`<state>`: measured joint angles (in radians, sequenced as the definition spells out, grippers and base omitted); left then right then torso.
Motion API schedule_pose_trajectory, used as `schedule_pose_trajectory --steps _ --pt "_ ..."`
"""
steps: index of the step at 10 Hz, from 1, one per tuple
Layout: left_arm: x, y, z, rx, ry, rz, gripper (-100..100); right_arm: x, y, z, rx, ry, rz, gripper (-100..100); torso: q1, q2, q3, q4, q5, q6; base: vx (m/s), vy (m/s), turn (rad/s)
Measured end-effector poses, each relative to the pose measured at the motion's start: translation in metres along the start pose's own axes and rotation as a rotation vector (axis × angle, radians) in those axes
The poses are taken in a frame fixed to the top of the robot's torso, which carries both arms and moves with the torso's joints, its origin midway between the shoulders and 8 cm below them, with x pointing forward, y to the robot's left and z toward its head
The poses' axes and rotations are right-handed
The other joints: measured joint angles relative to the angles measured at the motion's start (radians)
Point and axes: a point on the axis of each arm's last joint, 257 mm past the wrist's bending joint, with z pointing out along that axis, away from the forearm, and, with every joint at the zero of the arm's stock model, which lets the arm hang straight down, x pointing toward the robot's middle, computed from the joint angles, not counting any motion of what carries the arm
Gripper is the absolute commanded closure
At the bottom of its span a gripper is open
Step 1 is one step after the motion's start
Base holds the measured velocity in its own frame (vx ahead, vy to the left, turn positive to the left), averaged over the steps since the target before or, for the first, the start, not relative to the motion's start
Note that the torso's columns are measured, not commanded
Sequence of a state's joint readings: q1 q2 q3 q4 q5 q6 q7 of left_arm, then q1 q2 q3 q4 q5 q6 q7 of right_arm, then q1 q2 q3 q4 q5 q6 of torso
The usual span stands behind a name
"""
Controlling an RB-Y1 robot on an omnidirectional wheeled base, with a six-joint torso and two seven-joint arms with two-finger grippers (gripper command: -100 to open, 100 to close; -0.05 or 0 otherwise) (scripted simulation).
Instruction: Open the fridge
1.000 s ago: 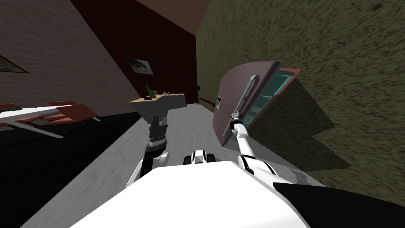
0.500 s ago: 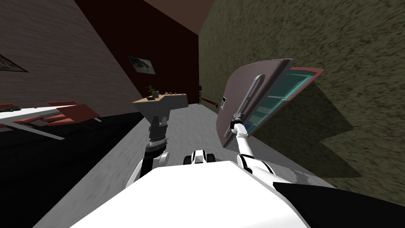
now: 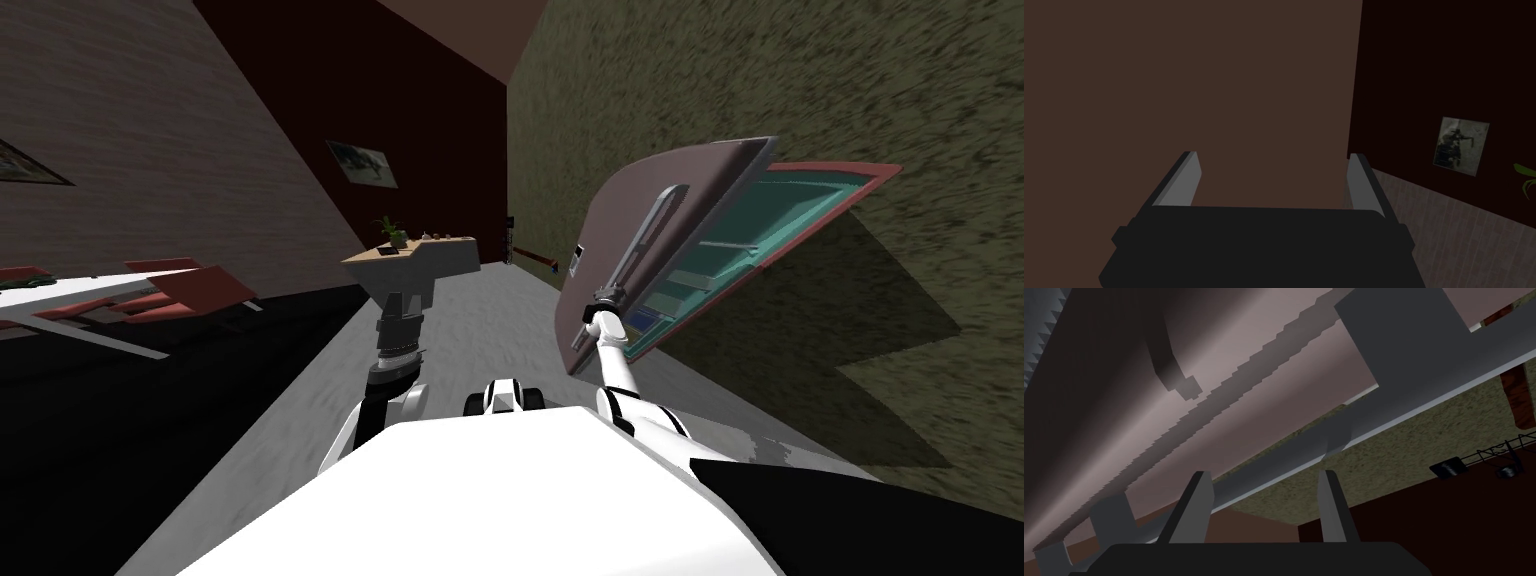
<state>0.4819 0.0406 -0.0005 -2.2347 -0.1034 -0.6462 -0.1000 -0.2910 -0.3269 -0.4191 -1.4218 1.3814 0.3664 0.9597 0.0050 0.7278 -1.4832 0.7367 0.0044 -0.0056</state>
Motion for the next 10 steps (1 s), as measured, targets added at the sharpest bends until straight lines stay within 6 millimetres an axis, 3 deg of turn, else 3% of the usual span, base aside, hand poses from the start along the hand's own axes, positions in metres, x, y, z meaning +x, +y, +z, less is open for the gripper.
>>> schedule_pose_trajectory --steps 2,5,10 --pt "0.000 0.000 0.000 0.000 0.000 0.000 0 0.007 0.000 -0.001 0.006 0.021 0.001 100 -0.015 0.007 0.003 0.002 -0.002 0.002 0.067 0.124 -0.004" --pt "0.000 0.000 0.000 0.000 0.000 0.000 0 0.020 -0.011 -0.004 0.042 0.066 -0.013 100 -0.006 -0.001 0.000 -0.001 -0.003 0.001 0.152 0.169 -0.018" --pt "0.000 0.000 0.000 0.000 0.000 0.000 0 0.043 -0.026 -0.010 0.100 0.142 -0.038 100 -0.011 -0.006 -0.004 0.000 -0.001 -0.002 0.158 0.173 -0.002"
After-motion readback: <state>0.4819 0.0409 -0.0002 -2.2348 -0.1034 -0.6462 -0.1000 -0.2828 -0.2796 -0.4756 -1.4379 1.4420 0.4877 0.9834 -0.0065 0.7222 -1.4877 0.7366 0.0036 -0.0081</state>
